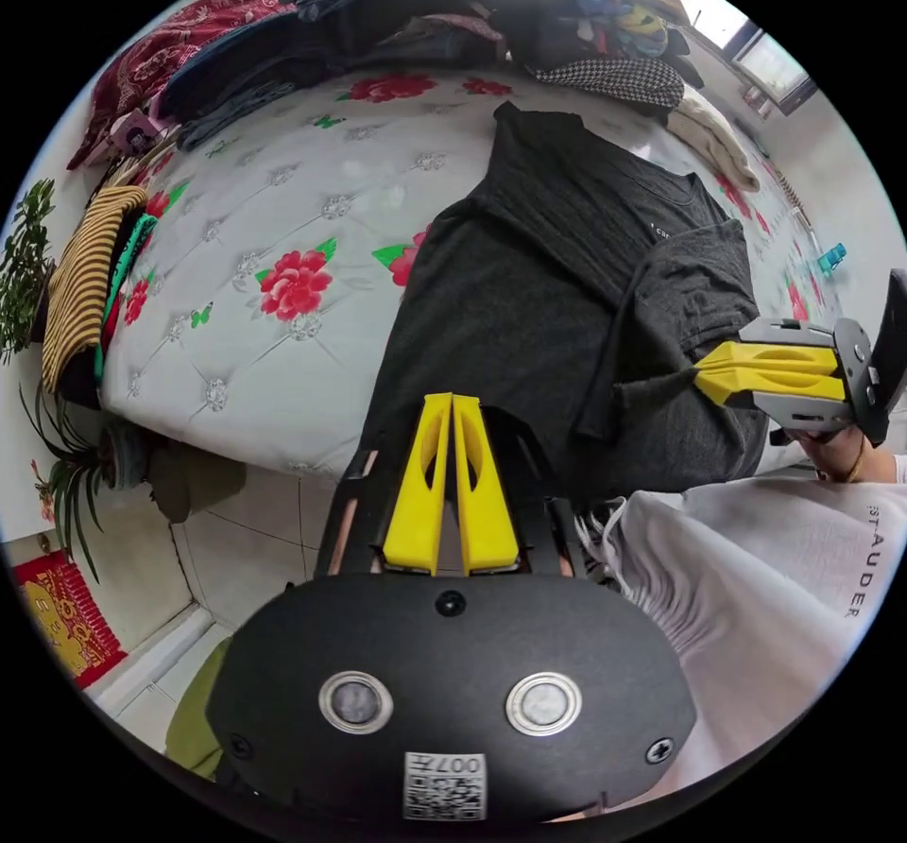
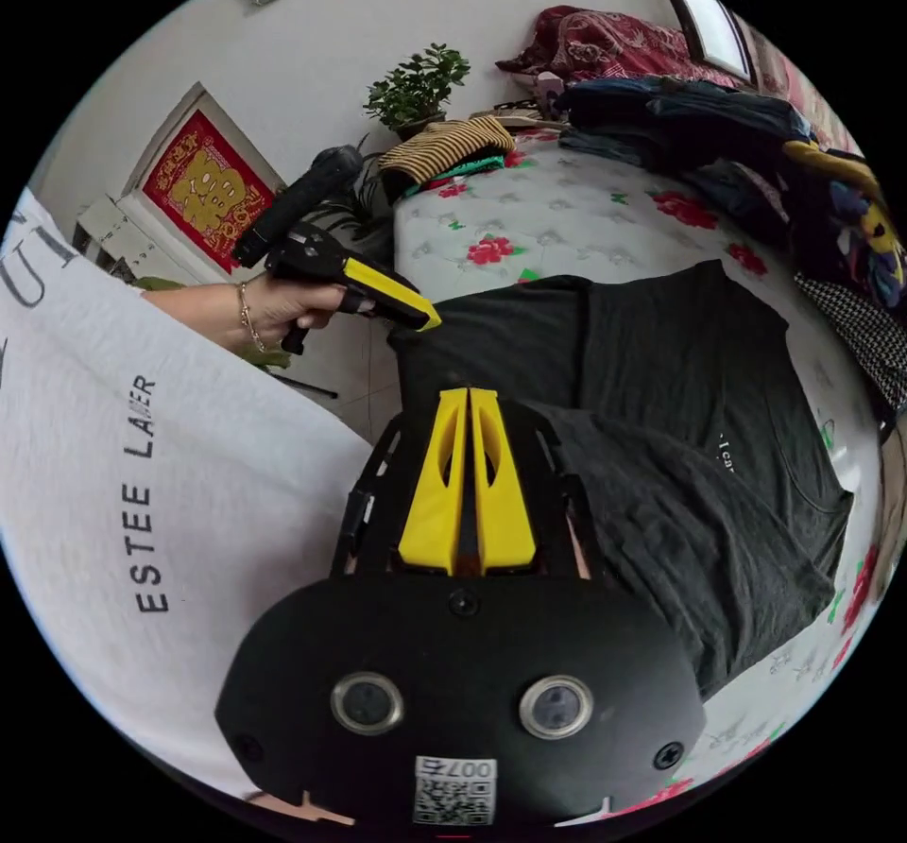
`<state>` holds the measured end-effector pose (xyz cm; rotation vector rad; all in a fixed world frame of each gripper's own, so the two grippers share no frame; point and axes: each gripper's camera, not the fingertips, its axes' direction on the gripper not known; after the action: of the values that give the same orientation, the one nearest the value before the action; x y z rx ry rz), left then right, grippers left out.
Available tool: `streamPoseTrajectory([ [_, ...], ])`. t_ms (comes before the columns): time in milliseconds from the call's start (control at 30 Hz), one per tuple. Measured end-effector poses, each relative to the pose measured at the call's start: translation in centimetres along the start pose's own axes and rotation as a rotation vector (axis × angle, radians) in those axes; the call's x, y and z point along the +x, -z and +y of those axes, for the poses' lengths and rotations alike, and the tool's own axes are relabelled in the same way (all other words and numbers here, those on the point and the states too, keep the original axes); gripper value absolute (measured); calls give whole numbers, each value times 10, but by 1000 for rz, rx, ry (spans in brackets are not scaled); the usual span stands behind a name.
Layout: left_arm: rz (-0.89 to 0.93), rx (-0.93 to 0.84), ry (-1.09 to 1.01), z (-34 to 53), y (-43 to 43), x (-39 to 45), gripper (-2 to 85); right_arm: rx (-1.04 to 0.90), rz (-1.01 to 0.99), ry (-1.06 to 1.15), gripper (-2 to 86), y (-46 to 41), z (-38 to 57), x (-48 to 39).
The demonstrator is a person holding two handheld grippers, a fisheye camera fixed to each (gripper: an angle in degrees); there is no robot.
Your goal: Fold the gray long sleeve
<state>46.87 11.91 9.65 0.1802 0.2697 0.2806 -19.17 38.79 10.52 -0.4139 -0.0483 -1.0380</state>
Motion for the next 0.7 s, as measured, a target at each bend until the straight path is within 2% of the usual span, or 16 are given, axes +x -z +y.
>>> streamPoseTrajectory([
  [100,-6,-9,-42,14,3,-16,-7,38,25,9,-3,7,-20,-7],
  [167,9,-6,-79,15,8,-22,-2,142,81,6,-3,25,-31,-13],
  [300,98,51,-232,14,24,-22,51,231,91,-95,-3,35,-40,-3],
  [433,115,61,-380,14,20,-14,88,105,67,-175,-3,-5,-51,8],
  [700,64,18,-424,3,16,-24,79,-33,54,-196,-2,-40,-75,12],
])
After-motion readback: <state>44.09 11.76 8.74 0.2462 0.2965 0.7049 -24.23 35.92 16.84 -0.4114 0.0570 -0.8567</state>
